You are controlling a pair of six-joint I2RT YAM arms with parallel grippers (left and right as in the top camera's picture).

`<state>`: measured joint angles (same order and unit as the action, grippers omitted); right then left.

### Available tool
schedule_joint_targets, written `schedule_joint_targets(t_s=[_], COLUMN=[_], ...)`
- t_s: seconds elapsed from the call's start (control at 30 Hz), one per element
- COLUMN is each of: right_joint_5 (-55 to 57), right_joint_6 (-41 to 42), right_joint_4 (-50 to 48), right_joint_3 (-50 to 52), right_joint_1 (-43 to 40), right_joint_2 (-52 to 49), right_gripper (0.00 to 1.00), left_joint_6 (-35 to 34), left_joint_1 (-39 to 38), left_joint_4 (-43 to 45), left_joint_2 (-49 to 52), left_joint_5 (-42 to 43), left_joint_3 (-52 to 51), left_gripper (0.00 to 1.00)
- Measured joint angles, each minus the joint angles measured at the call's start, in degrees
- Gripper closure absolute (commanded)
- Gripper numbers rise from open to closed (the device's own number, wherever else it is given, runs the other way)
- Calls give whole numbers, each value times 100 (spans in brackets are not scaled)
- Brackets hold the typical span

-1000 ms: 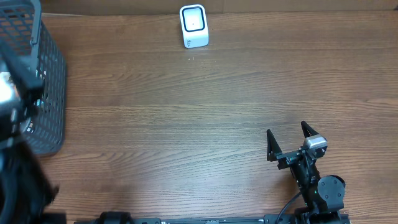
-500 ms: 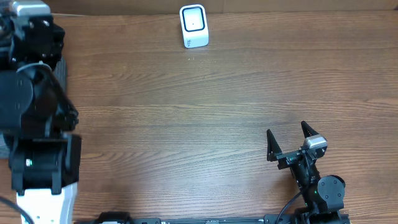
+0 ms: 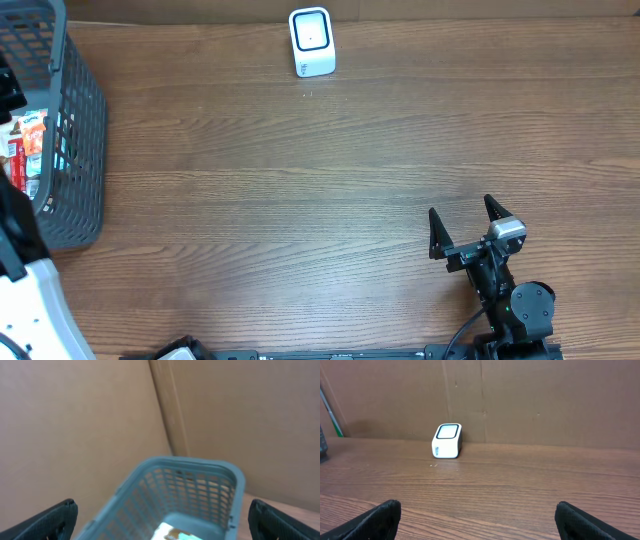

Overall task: Scan the item barcode
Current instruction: 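Raise the left gripper and move it over the grey basket, then lower the left gripper into the basket and grasp the Kleenex tissue pack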

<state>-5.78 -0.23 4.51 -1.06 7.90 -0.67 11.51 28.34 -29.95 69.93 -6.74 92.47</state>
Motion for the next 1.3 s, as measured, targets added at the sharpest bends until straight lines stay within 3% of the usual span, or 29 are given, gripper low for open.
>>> schedule_joint_targets(t_s=[0.23, 0.53, 1.0, 1.3], right_joint_5=[0, 0, 0, 0], right_joint_6=[2, 2, 2, 2], right_joint_4=[-2, 0, 0, 0], right_joint_3=[0, 0, 0, 0], right_joint_1=[0, 0, 0, 0], right_joint_2=[0, 0, 0, 0], right_gripper=[0, 0, 0, 0], left_joint_6=[-809, -1161, -1187, -643], left_joint_1=[785, 1698, 2142, 2098], left_joint_4=[-684, -1279, -1799, -1746], left_joint_2=[697, 1080, 2039, 2264], left_joint_5=[1008, 1366, 1263, 2041], left_joint_3=[328, 328, 348, 348], left_gripper=[0, 0, 0, 0])
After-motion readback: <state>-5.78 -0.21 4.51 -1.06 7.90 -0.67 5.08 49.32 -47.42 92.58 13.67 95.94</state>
